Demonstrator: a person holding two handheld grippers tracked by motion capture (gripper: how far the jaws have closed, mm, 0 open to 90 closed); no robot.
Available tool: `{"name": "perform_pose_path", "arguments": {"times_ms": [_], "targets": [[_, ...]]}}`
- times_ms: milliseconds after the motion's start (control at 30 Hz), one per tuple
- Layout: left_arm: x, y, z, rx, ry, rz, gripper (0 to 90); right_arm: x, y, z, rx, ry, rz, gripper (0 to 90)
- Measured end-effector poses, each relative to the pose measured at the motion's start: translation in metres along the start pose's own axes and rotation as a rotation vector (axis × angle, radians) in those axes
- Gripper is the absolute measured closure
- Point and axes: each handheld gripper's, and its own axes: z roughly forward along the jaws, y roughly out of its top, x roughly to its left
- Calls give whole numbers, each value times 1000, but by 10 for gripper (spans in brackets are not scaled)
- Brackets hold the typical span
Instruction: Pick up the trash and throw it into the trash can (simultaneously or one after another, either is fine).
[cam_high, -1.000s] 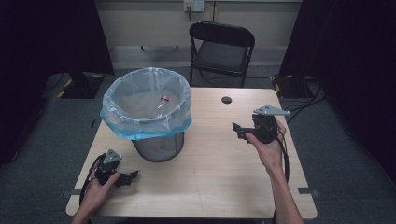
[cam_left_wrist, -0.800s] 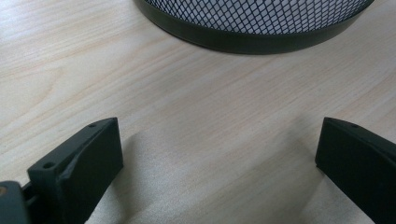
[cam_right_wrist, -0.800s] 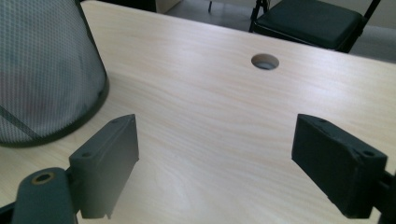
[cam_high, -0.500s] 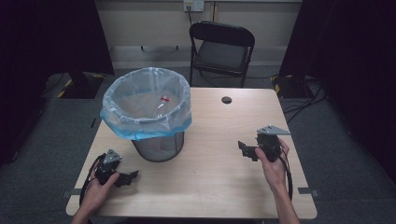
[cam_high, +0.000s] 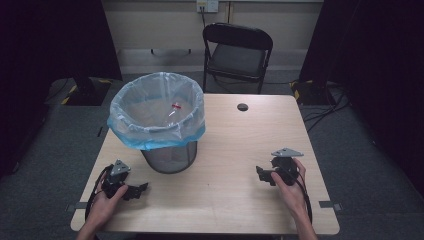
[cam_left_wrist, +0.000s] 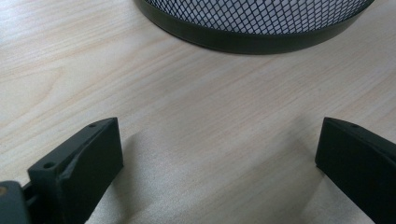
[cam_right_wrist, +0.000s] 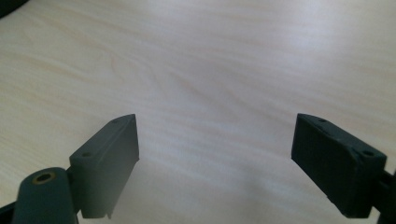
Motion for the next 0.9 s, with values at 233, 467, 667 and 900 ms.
{"name": "perform_pose_path", "arguments": {"times_ms": [233, 467, 667, 900], "targets": [[0, 0, 0, -2, 0, -3, 2, -3, -18, 8, 49, -6, 29, 147], [0, 0, 0, -2, 0, -3, 2, 2, -22, 11, 75, -31, 18, 137], [0, 0, 0, -2, 0, -3, 2, 4, -28, 11, 29, -40, 31, 128], [0, 0, 0, -2, 0, -3, 2, 3, -32, 13, -11, -34, 19, 102]]}}
